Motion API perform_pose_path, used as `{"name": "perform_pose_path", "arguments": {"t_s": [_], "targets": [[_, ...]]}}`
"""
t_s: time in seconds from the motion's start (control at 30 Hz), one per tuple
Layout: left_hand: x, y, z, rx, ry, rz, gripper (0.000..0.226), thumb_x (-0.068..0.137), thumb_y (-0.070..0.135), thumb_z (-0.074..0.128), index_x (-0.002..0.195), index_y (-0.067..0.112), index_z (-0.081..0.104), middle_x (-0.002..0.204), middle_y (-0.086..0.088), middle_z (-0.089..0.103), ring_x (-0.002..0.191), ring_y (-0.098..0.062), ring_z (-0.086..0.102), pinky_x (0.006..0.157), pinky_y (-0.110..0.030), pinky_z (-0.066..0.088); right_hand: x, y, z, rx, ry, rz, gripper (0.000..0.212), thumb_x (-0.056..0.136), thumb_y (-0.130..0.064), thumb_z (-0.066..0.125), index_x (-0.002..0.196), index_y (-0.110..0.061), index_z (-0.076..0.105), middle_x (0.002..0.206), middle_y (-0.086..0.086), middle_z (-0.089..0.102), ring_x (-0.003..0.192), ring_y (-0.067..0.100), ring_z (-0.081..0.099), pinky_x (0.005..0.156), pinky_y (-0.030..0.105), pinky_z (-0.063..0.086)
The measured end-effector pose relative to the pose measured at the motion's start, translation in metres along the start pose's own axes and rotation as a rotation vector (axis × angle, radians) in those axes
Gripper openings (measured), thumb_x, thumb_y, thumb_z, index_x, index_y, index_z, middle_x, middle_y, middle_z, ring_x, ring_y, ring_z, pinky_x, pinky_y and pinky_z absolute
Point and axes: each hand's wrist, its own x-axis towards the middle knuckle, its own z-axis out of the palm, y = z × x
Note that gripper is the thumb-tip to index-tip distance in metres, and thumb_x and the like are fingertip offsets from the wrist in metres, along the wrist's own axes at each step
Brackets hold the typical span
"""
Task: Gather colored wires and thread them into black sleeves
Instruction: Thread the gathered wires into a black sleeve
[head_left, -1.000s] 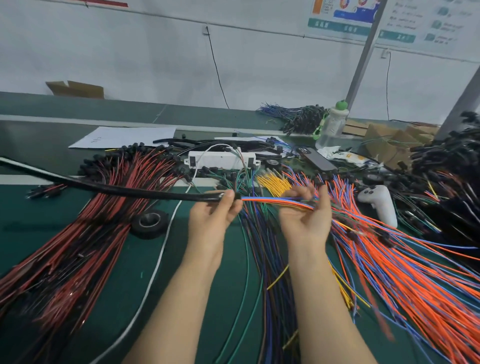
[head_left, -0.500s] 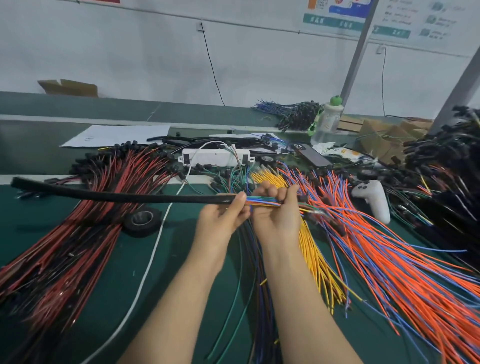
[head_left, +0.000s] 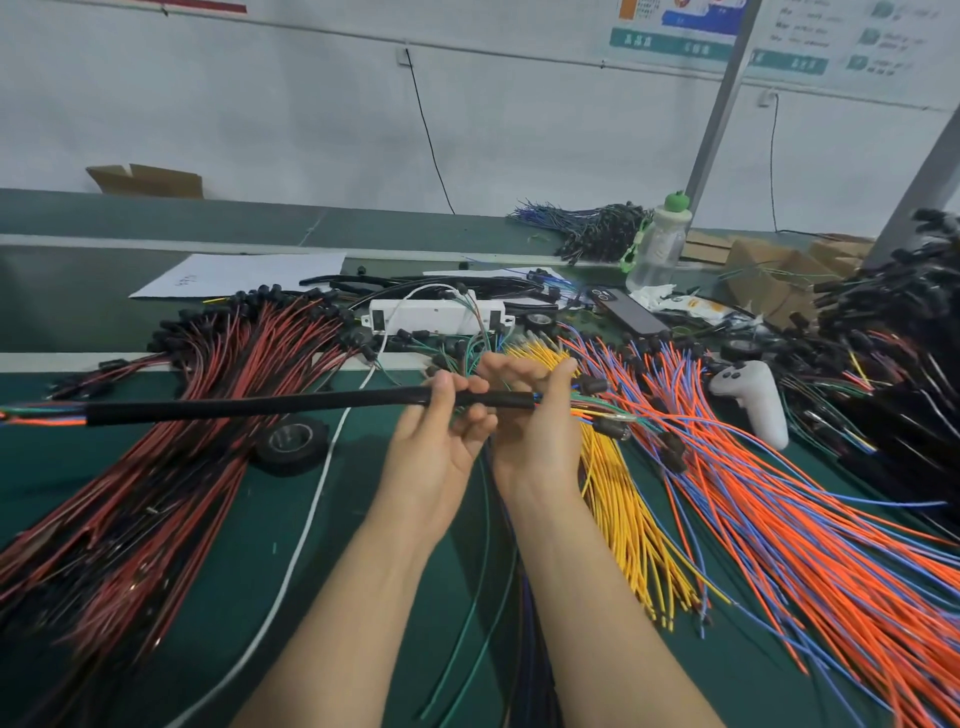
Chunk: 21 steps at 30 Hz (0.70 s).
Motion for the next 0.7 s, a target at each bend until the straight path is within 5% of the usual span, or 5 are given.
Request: {"name": "perform_pose_path", "arguments": {"t_s": [0.2, 0.33, 0.5, 0.7], "targets": [[0.003, 0.011, -0.003, -0.054, 0.001, 0.054, 0.024, 0.099, 0.016, 0.041, 0.081, 0.007, 0.053, 0.075, -0.003, 0.059, 0.051, -0.005, 0.051, 0.055, -0.015, 0.050, -0.004, -0.012, 0.002, 0.280, 0.030, 0.077, 0.021, 0.094, -0.040, 0.053, 0.085, -0.021, 0.056, 0.068, -0.003, 0.061, 0.065, 0.011, 0.058, 0.065, 0.022, 0.047], [0.002, 0.007, 0.001, 0.008, 0.010, 0.071, 0.026, 0.100, 0.016, 0.040, 0.079, 0.007, 0.053, 0.069, -0.001, 0.061, 0.050, -0.004, 0.051, 0.054, -0.015, 0.050, -0.005, -0.015, -0.001, 0.398, 0.074, 0.099, 0.034, 0.097, -0.041, 0.047, 0.072, -0.017, 0.051, 0.061, 0.000, 0.059, 0.059, 0.014, 0.059, 0.063, 0.024, 0.049], [-0.002, -0.014, 0.009, 0.134, -0.014, 0.082, 0.029, 0.100, 0.019, 0.038, 0.078, 0.006, 0.053, 0.065, 0.002, 0.067, 0.050, -0.004, 0.055, 0.055, -0.016, 0.052, -0.003, -0.003, 0.002, 0.155, 0.108, 0.043, 0.055, 0.102, -0.047, 0.027, 0.065, -0.011, 0.049, 0.067, 0.011, 0.070, 0.046, 0.018, 0.060, 0.044, 0.017, 0.045], [0.001, -0.008, 0.004, 0.123, -0.006, 0.076, 0.029, 0.100, 0.019, 0.037, 0.081, 0.005, 0.054, 0.069, -0.002, 0.070, 0.054, -0.004, 0.058, 0.059, -0.017, 0.053, -0.004, 0.004, 0.005, -0.022, -0.005, -0.035, 0.046, 0.100, -0.048, 0.031, 0.089, -0.011, 0.055, 0.081, 0.010, 0.074, 0.076, 0.018, 0.071, 0.063, 0.023, 0.055]]}}
